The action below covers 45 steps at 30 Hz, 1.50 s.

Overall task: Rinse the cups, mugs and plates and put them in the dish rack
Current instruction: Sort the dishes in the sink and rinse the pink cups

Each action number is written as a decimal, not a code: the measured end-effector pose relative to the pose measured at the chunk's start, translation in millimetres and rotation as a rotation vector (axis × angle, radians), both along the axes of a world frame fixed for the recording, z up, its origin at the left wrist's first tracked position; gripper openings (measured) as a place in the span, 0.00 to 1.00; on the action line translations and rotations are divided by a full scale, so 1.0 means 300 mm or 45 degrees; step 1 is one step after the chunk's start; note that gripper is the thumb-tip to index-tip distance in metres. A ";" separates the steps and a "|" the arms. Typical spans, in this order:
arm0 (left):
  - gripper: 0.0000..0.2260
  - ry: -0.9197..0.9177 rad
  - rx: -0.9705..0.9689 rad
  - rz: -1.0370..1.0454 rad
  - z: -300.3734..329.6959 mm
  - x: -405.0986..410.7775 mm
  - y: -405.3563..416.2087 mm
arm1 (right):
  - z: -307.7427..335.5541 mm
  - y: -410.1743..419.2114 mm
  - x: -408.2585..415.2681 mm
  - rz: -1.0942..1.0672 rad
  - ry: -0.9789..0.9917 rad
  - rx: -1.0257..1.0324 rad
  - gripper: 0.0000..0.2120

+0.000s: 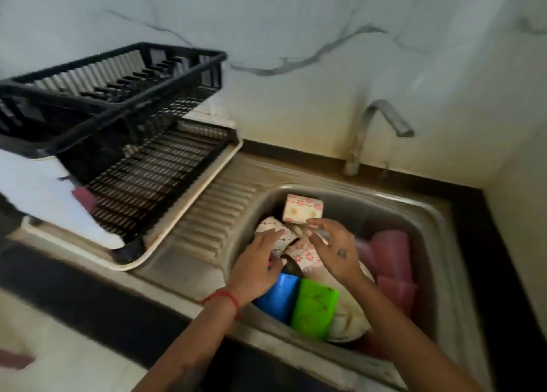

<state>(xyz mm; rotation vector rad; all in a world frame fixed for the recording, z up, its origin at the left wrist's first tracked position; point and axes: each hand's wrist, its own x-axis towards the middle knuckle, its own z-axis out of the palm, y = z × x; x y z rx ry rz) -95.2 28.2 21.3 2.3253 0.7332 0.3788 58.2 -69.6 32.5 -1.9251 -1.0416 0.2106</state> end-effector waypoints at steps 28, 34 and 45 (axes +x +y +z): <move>0.24 0.848 0.140 -0.714 -0.176 0.338 -0.223 | -0.202 -0.387 0.327 -0.265 -0.499 -1.185 0.16; 0.23 0.774 0.133 -0.667 -0.182 0.315 -0.229 | -0.183 -0.341 0.409 -0.343 -0.338 -1.124 0.30; 0.24 0.780 0.003 -0.702 -0.172 0.319 -0.203 | -0.224 -0.226 0.441 -0.479 -0.310 -1.277 0.48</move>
